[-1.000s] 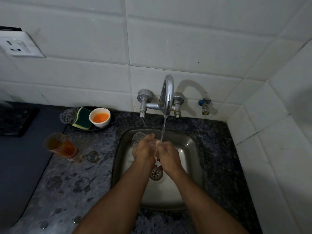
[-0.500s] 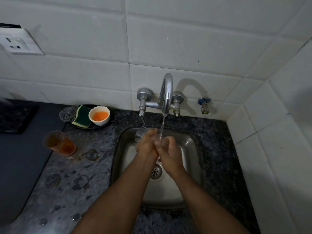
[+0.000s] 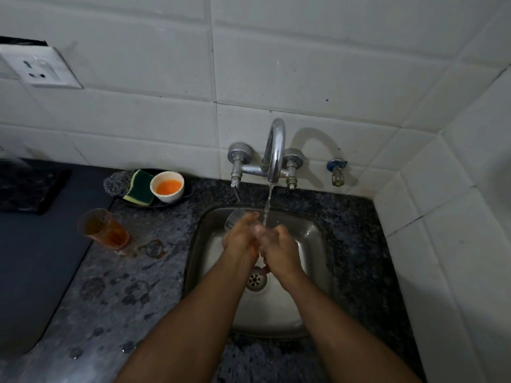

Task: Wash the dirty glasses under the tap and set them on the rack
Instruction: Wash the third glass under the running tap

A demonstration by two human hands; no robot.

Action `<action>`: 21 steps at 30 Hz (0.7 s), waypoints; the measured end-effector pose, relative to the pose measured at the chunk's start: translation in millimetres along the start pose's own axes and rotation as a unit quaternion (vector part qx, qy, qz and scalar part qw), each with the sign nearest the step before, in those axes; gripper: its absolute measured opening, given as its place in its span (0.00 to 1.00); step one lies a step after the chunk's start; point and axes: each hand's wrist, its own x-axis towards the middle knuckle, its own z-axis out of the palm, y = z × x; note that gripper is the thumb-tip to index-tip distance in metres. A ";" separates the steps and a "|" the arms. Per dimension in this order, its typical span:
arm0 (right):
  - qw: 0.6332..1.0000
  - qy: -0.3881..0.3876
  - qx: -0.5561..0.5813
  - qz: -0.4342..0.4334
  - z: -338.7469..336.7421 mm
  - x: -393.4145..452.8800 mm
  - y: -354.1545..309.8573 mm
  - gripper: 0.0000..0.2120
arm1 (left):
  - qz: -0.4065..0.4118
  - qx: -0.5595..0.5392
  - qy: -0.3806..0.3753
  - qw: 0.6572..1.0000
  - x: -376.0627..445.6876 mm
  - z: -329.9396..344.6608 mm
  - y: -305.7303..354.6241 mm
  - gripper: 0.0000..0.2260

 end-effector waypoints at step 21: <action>0.994 0.027 -0.108 0.009 -8.8 -10.2 -4.2 0.27 | 0.046 0.011 0.037 0.998 -23.9 0.5 -5.5 0.19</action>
